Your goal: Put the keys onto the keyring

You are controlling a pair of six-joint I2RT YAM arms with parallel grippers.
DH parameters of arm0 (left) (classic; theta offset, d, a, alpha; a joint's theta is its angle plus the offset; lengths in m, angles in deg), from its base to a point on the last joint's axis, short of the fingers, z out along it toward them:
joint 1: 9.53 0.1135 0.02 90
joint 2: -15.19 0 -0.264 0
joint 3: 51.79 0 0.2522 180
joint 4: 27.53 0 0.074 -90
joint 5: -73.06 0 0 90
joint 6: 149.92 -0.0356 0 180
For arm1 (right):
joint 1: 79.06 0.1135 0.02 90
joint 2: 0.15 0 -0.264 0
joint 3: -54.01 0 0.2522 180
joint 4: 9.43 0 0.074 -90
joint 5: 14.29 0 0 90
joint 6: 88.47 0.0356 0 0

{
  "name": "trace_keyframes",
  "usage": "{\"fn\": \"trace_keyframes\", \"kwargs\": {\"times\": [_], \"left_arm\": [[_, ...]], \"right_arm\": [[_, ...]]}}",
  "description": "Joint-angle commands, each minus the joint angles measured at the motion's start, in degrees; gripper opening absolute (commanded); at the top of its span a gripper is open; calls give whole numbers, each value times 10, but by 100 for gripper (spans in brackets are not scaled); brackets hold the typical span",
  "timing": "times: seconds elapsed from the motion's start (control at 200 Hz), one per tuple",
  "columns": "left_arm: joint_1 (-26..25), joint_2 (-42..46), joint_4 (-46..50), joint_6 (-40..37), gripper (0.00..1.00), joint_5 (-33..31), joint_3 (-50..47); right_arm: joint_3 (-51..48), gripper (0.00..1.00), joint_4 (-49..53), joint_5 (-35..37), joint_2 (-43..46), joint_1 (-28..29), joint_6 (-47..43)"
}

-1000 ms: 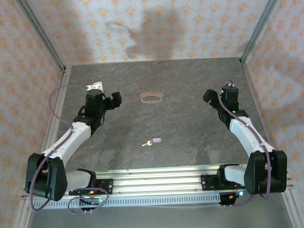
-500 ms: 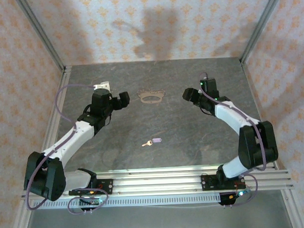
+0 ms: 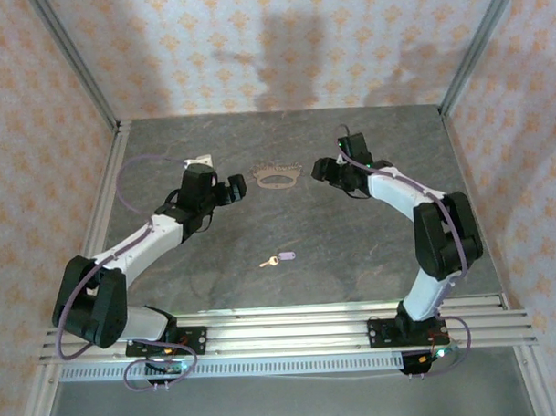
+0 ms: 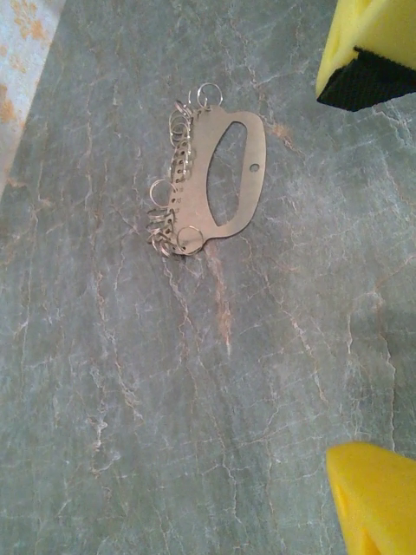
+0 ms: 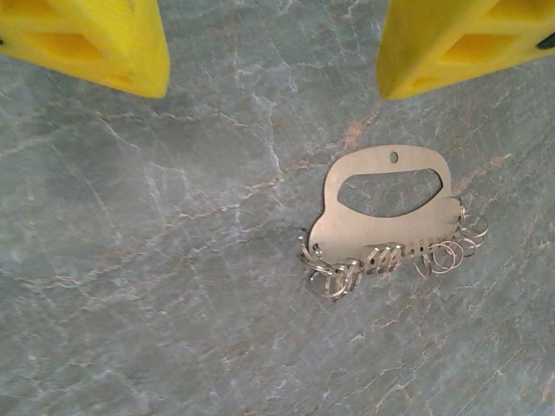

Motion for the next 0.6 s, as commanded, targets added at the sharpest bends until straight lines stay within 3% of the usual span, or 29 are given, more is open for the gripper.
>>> {"fn": "trace_keyframes", "kwargs": {"times": [0.0, 0.596], "left_arm": [[-2, -9, -2, 13, 100, -1, 20], [-2, -66, -27, 44, 100, 24, 47]], "right_arm": [[37, 63, 32, 14, -28, 12, -13], [125, 53, 55, 15, -137, 33, -10]]}}
